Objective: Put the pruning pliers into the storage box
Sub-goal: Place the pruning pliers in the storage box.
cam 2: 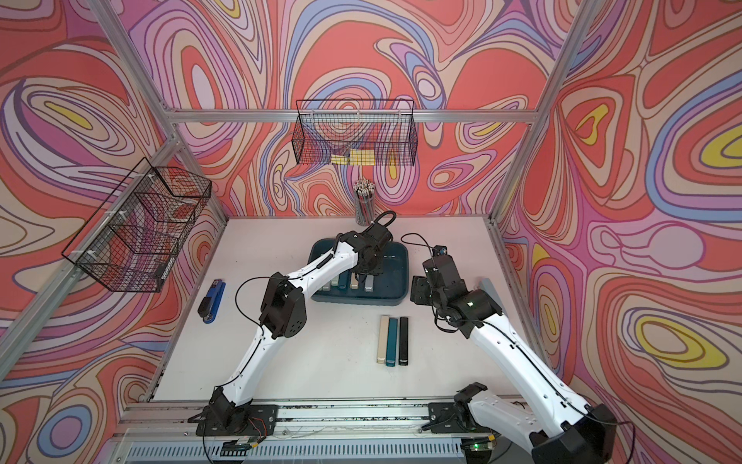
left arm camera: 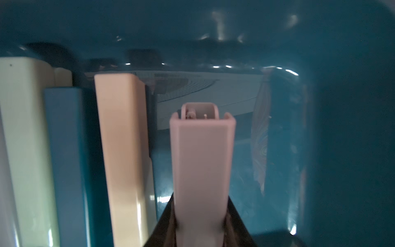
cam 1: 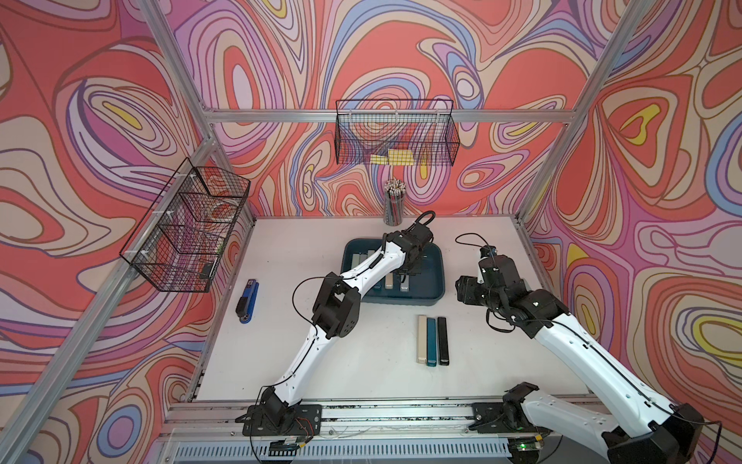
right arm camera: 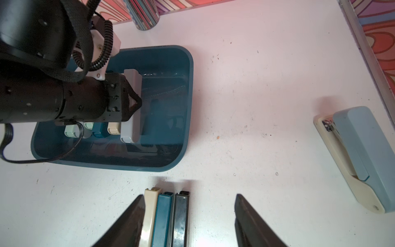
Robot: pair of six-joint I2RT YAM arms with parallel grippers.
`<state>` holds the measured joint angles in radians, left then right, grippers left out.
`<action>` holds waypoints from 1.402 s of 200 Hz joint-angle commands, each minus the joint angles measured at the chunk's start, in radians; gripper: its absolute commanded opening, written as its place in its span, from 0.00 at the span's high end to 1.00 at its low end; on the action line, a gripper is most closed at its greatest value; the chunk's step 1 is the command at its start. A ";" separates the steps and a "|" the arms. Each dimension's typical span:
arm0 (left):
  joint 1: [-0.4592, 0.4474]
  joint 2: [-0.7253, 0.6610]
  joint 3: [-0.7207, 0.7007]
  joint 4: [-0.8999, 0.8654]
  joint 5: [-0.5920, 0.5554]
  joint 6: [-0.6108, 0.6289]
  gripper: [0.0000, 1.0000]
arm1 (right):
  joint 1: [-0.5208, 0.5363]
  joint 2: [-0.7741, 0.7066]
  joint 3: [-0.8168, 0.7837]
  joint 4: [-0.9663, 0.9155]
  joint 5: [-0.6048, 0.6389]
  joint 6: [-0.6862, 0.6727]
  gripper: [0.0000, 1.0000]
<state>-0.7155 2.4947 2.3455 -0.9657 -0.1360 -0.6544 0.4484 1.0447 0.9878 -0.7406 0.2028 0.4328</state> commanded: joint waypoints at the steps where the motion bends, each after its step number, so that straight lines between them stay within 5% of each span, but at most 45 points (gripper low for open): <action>1: 0.015 0.026 0.025 0.015 -0.034 -0.004 0.79 | 0.003 0.007 -0.018 0.008 -0.005 0.012 0.33; 106: 0.053 0.075 0.025 0.004 -0.034 -0.025 0.76 | 0.003 0.063 -0.036 0.055 -0.037 0.017 0.32; 171: 0.051 0.045 0.013 -0.005 -0.012 -0.031 0.62 | 0.003 0.080 -0.019 0.053 -0.038 0.023 0.30; 250: 0.032 -0.233 -0.134 -0.014 0.043 -0.025 0.52 | 0.004 0.078 0.063 0.001 -0.037 -0.005 0.29; 280: 0.016 -0.414 -0.296 -0.008 0.053 -0.001 0.49 | 0.003 0.086 0.098 -0.004 -0.027 -0.014 0.28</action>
<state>-0.6827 2.2436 2.1483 -0.9539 -0.0963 -0.6792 0.4484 1.1347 1.0405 -0.7273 0.1589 0.4351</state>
